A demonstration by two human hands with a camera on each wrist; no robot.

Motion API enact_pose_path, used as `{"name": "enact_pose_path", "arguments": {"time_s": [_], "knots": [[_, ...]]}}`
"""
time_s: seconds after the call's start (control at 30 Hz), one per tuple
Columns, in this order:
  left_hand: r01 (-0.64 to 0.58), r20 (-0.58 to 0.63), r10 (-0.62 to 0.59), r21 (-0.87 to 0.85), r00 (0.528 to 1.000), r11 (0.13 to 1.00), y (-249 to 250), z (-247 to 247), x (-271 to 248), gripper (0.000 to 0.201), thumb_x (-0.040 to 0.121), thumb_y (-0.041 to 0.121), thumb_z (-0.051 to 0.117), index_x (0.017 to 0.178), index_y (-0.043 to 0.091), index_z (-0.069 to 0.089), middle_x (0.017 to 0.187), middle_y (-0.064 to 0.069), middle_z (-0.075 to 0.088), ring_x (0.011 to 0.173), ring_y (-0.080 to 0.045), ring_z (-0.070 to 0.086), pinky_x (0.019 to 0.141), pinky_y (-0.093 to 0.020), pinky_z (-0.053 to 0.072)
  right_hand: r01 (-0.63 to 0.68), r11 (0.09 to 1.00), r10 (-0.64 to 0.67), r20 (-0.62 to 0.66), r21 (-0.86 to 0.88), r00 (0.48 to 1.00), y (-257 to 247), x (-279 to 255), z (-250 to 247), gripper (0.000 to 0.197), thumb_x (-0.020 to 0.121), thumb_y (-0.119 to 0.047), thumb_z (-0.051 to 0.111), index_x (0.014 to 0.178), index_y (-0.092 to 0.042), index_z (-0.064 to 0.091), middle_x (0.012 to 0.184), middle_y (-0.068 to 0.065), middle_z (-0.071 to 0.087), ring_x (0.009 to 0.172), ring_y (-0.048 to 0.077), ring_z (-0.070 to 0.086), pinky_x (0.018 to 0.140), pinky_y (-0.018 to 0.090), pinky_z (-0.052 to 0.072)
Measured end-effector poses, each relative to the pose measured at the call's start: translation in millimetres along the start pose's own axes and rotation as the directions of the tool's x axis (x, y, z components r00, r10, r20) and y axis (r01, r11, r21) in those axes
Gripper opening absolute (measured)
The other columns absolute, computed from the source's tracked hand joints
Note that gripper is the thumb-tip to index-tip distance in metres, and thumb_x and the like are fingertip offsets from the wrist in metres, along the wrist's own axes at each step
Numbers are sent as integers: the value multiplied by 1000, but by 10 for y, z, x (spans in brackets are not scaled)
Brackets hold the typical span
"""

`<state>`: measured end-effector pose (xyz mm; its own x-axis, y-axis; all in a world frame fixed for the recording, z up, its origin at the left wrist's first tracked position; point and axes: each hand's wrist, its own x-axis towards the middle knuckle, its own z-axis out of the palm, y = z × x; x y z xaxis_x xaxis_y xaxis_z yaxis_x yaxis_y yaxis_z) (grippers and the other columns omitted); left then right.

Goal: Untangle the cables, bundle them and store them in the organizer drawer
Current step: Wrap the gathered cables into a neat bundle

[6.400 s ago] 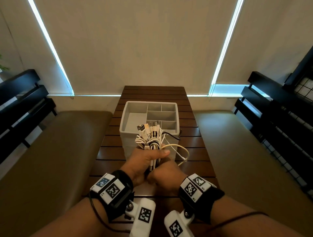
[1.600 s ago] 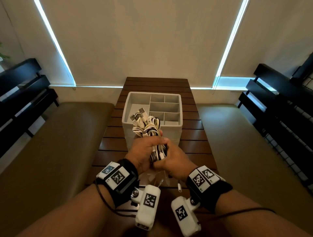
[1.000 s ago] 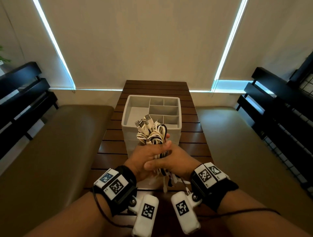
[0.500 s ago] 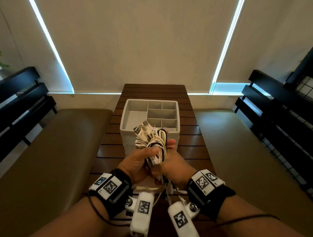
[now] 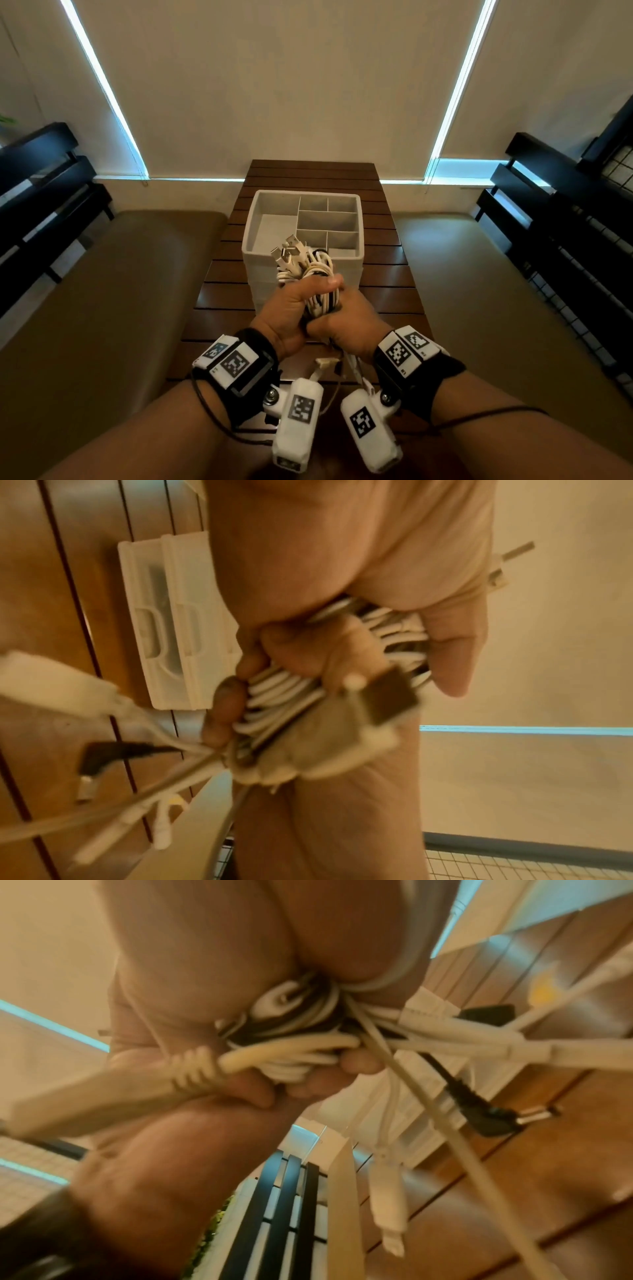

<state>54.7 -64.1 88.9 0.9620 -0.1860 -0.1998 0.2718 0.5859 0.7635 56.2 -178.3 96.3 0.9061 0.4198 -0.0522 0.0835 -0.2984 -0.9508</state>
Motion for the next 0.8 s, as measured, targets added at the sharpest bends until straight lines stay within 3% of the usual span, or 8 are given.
{"name": "enact_pose_path", "arguments": {"time_s": [0.17, 0.23, 0.27, 0.33, 0.43, 0.6, 0.7, 0.8], "knots": [[9, -80, 6, 187, 997, 982, -74, 41, -69, 50, 60, 29, 87, 105, 16, 70, 99, -8, 72, 86, -25, 68, 63, -37, 57, -37, 900, -21, -129, -435, 991, -36, 144, -107, 6, 79, -21, 70, 80, -19, 65, 71, -6, 64, 70, 14, 63, 56, 23, 48], [25, -165, 11, 217, 986, 976, -133, 106, -58, 70, 50, 33, 92, 111, 13, 68, 102, -9, 74, 93, -28, 70, 63, -35, 55, -77, 793, -42, -181, -604, 983, -25, 185, -58, 19, 89, -32, 57, 74, -21, 59, 66, -7, 56, 68, 14, 60, 57, 21, 43], [44, -206, -6, 179, 978, 983, -135, 131, -35, 68, 49, 33, 92, 109, 10, 69, 100, -10, 75, 92, -28, 71, 63, -35, 56, -110, 783, -48, -237, -613, 970, -16, 187, -30, 21, 90, -32, 54, 72, -20, 57, 67, -6, 56, 69, 15, 61, 60, 23, 43], [80, -256, -54, 90, 965, 993, -90, 173, -2, 40, 64, 24, 86, 97, 6, 72, 90, -10, 75, 81, -24, 72, 63, -33, 57, -150, 782, -45, -295, -605, 955, -30, 157, 43, 16, 88, -27, 54, 73, -20, 55, 73, -1, 59, 73, 20, 62, 63, 24, 41], [60, -265, -49, 31, 963, 998, -39, 149, 22, 17, 73, 15, 79, 87, 8, 72, 86, -12, 73, 76, -24, 70, 69, -34, 56, -65, 716, -128, -222, -695, 966, -26, 169, 98, 10, 84, -25, 56, 88, -19, 63, 85, 2, 68, 82, 22, 66, 62, 22, 36], [-7, -262, -4, -42, 965, 999, -20, 76, 19, 32, 69, 12, 78, 100, 5, 71, 89, -11, 71, 88, -27, 68, 85, -43, 55, 80, 805, -180, -115, -588, 977, -46, 102, 97, 51, 78, -16, 68, 127, -14, 54, 107, 5, 66, 97, 20, 64, 77, 20, 45], [-38, -323, 32, -12, 946, 999, -28, 113, 1, 23, 77, 8, 75, 99, 4, 71, 87, -10, 72, 86, -26, 68, 83, -41, 56, 56, 809, -205, -192, -586, 960, -61, 60, 111, 41, 79, -14, 67, 119, -12, 59, 101, 5, 68, 92, 21, 66, 74, 20, 45], [-10, -412, 10, 3, 911, 1000, -55, 179, -31, 34, 70, 16, 83, 101, 8, 73, 94, -10, 75, 92, -29, 71, 77, -42, 58, 14, 773, -188, -207, -634, 960, -53, 66, 110, 31, 85, -19, 62, 116, -13, 60, 99, 4, 69, 91, 21, 66, 72, 22, 44]]}}
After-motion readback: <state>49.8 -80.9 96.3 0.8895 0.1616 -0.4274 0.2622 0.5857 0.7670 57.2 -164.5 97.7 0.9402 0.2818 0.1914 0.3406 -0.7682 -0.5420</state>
